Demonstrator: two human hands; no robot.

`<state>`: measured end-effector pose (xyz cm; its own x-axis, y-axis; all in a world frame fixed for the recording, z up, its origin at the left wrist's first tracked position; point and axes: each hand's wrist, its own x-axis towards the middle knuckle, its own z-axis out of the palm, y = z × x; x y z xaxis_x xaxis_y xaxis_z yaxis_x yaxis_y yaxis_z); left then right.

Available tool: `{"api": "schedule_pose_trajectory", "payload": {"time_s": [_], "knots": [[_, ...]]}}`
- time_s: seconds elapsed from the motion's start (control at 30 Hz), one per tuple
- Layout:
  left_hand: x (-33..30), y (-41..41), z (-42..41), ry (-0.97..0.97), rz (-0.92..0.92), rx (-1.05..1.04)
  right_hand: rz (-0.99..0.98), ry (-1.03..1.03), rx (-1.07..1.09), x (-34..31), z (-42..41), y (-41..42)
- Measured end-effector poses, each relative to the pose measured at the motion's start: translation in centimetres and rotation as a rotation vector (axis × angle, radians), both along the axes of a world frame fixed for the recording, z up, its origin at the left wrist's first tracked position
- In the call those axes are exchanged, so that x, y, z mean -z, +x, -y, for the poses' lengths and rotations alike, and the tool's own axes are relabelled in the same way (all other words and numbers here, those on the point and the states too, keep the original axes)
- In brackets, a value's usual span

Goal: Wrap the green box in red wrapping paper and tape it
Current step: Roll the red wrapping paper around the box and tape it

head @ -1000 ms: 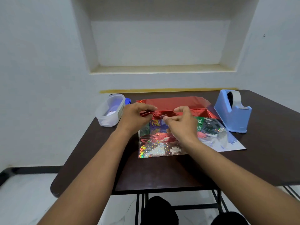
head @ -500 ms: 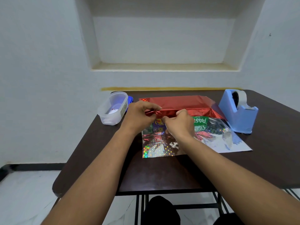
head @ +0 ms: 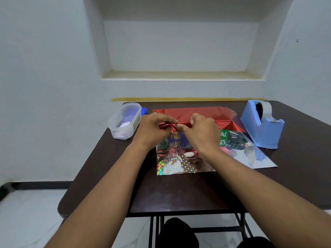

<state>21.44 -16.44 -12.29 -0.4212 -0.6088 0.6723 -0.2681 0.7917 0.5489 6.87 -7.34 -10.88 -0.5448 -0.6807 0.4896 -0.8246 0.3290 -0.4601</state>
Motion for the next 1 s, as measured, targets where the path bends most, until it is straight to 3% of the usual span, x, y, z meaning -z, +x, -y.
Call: {"api": "schedule_pose_trajectory", "payload": {"time_s": [0.17, 0.33, 0.5, 0.7, 0.83, 1.0], "knots": [[0.2, -0.2, 0.2, -0.003, -0.028, 0.011, -0.094, 0.128, -0.071, 2.4, -0.4, -0.3], [0.1, 0.0, 0.2, 0.003, -0.016, 0.015, -0.051, 0.002, -0.060, 0.7, 0.4, -0.5], [0.2, 0.0, 0.2, -0.006, -0.020, 0.008, -0.057, 0.069, -0.059, 2.3, -0.3, -1.0], [0.1, 0.2, 0.3, 0.004, -0.008, 0.002, -0.056, -0.039, -0.068, 0.7, 0.6, -0.9], [0.3, 0.1, 0.2, 0.010, -0.007, -0.008, -0.088, 0.104, -0.074, 2.1, -0.4, -1.4], [0.2, 0.0, 0.0, -0.120, 0.116, -0.028, 0.037, 0.049, -0.083, 1.7, -1.0, -2.1]]}}
